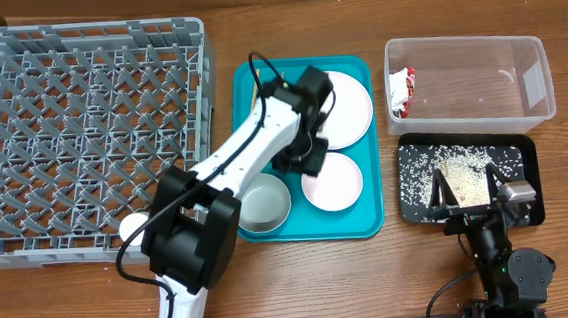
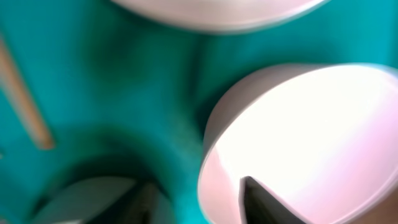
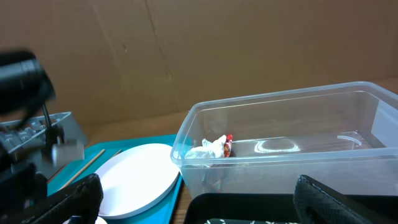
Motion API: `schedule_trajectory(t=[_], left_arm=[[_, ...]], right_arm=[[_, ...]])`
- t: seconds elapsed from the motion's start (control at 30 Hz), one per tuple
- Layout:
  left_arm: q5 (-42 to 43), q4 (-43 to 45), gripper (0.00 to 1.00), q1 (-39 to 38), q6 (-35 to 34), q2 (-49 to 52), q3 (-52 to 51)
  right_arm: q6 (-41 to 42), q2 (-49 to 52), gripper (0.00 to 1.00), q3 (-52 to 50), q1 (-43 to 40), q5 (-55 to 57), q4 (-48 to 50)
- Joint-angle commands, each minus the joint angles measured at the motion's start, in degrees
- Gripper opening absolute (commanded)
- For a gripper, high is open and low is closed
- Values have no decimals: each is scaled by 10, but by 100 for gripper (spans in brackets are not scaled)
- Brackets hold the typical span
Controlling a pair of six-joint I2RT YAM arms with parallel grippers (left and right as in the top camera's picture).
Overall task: Sort waste into correct bins and load items into the dishwasher
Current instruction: 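Reach the left gripper to the teal tray and grasp a wooden chopstick, then carry the chopstick left and drop it into the grey rack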
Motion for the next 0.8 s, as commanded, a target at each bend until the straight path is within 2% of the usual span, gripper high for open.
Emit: schedule_trajectory(t=[0.0, 0.13, 0.2, 0.33, 0.57, 0.67, 0.77], left_arm=[[-56, -12, 67, 9, 4, -15, 52], [-159, -10, 68, 22, -33, -12, 50], [-170, 0, 69, 38, -52, -7, 42], [-139, 39, 68, 73, -44, 22, 36], [-43, 84, 62, 117, 28, 80, 36], [-3, 95, 54, 119, 90, 106, 36], [-6, 97, 49, 114, 114, 124, 36]], right_arm=[[-4, -6, 100, -6, -2, 3, 4], [-4, -6, 100, -6, -2, 3, 4], [-4, -6, 100, -6, -2, 3, 4], [-4, -6, 100, -6, -2, 3, 4], [-4, -6, 100, -6, -2, 3, 4], [-4, -6, 100, -6, -2, 3, 4], [-4, -6, 100, -6, -2, 3, 4]])
